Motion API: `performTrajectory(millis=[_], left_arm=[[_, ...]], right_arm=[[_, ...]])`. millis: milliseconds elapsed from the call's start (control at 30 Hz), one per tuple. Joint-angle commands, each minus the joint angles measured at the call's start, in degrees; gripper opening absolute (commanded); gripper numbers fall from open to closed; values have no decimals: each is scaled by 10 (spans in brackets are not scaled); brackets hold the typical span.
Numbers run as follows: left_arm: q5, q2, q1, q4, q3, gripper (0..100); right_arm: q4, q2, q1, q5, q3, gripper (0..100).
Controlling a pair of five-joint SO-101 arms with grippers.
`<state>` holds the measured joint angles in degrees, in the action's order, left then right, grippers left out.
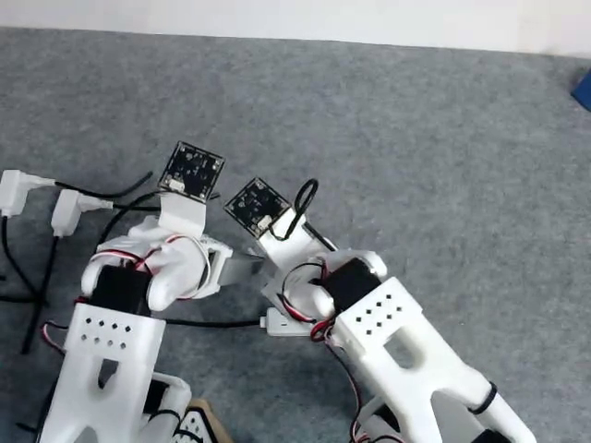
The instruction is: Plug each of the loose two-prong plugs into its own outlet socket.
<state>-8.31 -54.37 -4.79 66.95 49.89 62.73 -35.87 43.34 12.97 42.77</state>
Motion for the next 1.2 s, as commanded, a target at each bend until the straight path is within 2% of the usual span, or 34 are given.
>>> performTrajectory(millis=[0, 100, 300, 500, 700, 833, 967, 1167], left_arm=[[-3, -8, -7, -90, 58, 396], [-3, -8, -8, -115, 87, 396], [-3, -8, -9, -116, 99, 396], [-3, -14, -7, -118, 102, 396], [11, -9, 30, -131, 95, 396], [55, -8, 54, -156, 95, 396], [59, -7, 57, -167, 112, 396], [60, -7, 54, -239, 164, 396]], right_arm=[[40, -8, 21, 4, -42, 7], [86, -8, 24, 8, -99, 7], [153, 0, 22, 10, -205, 7], [182, 2, 16, 24, -218, 7], [269, 88, -73, 34, -202, 7], [305, 153, -76, -85, -236, 7], [321, 204, -76, -142, -282, 6], [361, 247, -55, -215, -336, 9]])
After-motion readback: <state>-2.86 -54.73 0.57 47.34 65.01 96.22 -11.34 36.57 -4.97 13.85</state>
